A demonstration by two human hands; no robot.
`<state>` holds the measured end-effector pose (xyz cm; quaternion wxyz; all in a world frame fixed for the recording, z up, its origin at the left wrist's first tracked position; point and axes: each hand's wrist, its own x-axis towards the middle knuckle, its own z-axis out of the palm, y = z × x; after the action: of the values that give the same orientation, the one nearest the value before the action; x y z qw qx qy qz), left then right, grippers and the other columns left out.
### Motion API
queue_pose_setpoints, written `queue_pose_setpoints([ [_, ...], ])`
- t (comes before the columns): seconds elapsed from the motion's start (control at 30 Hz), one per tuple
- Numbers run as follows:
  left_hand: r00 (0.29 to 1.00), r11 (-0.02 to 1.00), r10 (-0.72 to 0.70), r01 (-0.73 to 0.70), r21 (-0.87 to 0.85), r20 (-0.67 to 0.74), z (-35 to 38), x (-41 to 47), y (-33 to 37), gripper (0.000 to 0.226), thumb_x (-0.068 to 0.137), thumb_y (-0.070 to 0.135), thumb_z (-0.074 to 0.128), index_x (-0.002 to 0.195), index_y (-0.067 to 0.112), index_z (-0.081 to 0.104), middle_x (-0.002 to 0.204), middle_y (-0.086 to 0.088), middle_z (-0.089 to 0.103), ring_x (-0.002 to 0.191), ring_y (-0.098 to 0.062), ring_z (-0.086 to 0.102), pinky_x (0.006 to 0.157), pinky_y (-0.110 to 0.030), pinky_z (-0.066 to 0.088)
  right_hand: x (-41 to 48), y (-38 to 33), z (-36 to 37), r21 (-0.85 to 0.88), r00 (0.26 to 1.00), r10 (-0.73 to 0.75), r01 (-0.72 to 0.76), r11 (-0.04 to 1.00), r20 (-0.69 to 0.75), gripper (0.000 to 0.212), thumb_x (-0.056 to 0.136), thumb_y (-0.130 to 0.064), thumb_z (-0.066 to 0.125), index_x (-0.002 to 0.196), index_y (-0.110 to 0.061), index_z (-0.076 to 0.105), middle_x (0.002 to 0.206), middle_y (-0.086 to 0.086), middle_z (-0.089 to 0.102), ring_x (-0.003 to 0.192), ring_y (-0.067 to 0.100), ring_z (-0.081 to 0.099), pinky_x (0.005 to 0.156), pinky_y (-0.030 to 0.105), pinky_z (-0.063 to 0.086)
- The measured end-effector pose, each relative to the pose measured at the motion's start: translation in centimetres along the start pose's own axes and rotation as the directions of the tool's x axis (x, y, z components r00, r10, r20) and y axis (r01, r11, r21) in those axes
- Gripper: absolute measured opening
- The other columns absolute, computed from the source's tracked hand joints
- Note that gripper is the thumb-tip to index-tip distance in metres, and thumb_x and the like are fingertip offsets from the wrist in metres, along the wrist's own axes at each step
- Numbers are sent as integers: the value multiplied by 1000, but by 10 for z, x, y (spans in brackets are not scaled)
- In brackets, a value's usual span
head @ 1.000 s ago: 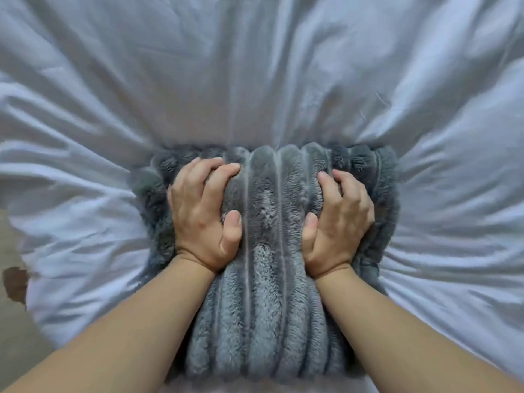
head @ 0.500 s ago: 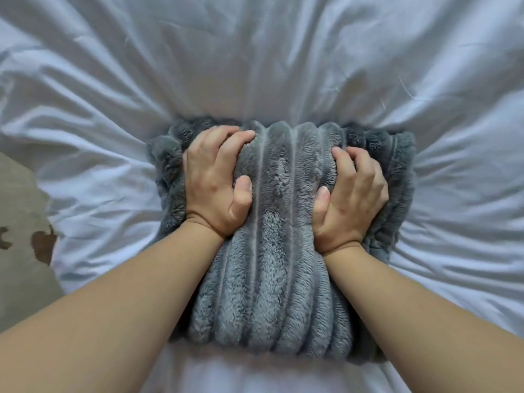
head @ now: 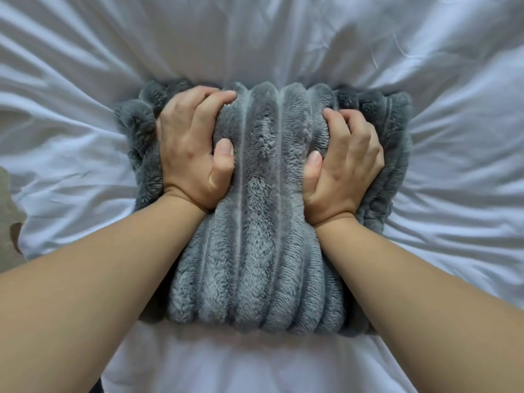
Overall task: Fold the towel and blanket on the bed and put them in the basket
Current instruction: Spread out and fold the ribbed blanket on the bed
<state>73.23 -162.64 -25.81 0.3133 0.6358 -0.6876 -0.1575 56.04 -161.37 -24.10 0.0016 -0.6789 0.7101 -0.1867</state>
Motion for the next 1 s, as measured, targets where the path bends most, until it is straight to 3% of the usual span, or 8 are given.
queue_pose_setpoints([
  [0.27,999,999,-32,32,0,-19,-12,2,7,58,85,38,29,119,7,63,118,-15,62,113,-36,54,99,-39,34,3,-4,-15,-16,1000,14,-15,1000,-9,61,82,-38,29,124,-8,61,124,15,59,116,36,54,100,45,35],
  [0.43,981,993,-111,115,-14,161,-53,1,29,62,82,47,28,130,19,57,132,-3,55,126,-25,46,107,-36,30,2,-10,-53,-139,990,15,4,990,138,64,83,-40,24,134,-15,53,136,11,52,126,31,46,107,39,25],
  [0.53,940,986,-166,154,64,298,-92,7,51,54,89,48,34,138,28,48,146,0,43,139,-21,30,118,-46,11,2,-19,-84,-171,965,2,44,984,263,61,86,-35,24,140,-14,44,142,12,44,130,32,39,111,41,19],
  [0.63,901,915,-364,299,270,235,-126,-13,77,49,95,47,33,144,40,33,157,-2,21,147,-25,6,113,-56,-7,5,-31,-109,-226,949,17,58,972,315,57,90,-33,28,142,-13,39,145,16,38,134,33,32,116,47,10],
  [0.7,848,876,-467,407,257,250,-141,-41,85,53,97,49,28,148,45,16,161,3,10,148,-25,1,114,-58,-3,7,-35,-124,-219,953,85,-21,976,290,53,94,-36,36,143,-15,38,149,17,32,140,32,25,117,48,3],
  [0.77,822,874,-485,454,171,297,-152,-63,83,54,98,49,27,149,45,8,161,8,4,148,-22,3,117,-55,5,10,-31,-139,-93,946,121,-97,991,300,54,95,-38,37,144,-16,39,151,16,33,142,30,23,118,48,5],
  [0.9,896,896,-417,434,-99,152,-146,-63,80,55,94,42,39,148,32,30,157,1,25,144,-21,21,118,-39,16,3,-2,-154,70,921,57,-91,993,386,50,100,-29,32,149,-21,33,157,7,27,146,23,18,119,40,7],
  [1.0,918,909,-395,395,-131,27,-127,-65,76,54,90,34,41,142,25,43,151,-5,38,137,-25,33,114,-33,22,-10,4,-142,73,939,92,-123,990,333,54,97,-33,27,150,-23,30,158,3,25,148,21,16,119,36,5],
])
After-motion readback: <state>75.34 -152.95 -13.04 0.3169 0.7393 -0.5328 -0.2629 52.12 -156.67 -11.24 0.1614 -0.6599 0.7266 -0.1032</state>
